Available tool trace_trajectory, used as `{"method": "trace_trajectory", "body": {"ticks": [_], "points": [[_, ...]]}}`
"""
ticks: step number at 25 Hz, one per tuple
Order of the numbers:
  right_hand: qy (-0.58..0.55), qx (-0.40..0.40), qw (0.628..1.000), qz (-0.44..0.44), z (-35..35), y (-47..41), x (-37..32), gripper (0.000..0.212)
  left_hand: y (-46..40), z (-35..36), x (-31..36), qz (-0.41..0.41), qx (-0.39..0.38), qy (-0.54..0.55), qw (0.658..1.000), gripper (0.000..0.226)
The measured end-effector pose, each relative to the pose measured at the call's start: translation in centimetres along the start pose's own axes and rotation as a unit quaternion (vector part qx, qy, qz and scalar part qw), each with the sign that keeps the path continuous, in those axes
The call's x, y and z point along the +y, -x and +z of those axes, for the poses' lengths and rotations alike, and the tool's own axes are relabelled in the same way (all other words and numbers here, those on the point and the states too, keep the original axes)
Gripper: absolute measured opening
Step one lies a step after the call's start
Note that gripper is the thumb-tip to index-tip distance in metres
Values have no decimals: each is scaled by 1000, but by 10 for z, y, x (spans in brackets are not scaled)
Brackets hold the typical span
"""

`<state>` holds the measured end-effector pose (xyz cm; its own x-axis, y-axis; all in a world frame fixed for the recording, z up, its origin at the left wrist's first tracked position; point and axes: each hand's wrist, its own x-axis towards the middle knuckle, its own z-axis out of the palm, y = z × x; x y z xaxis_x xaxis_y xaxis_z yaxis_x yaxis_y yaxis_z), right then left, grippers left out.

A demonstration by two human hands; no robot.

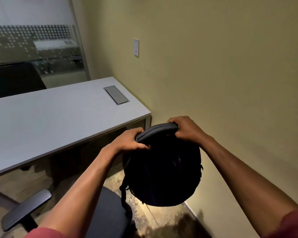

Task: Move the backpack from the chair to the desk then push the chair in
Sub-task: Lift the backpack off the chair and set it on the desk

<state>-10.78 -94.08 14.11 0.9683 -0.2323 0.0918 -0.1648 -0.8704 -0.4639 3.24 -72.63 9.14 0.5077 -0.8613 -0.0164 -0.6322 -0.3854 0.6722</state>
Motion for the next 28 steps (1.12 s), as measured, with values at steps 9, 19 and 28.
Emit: {"method": "trace_trajectory", "body": {"ticks": [9, 19, 28], "points": [[-40, -94, 992, -76, 6, -165, 26, 41, -80, -19, -55, -60, 99, 110, 987, 27], [-217, 15, 960, 174, 29, -280, -5, 55, -167, -64, -73, -177, 332, 171, 910, 18], [-213, 37, 965, 146, 38, -400, -42, 30, -269, -102, -82, -196, 423, 120, 877, 27]]}}
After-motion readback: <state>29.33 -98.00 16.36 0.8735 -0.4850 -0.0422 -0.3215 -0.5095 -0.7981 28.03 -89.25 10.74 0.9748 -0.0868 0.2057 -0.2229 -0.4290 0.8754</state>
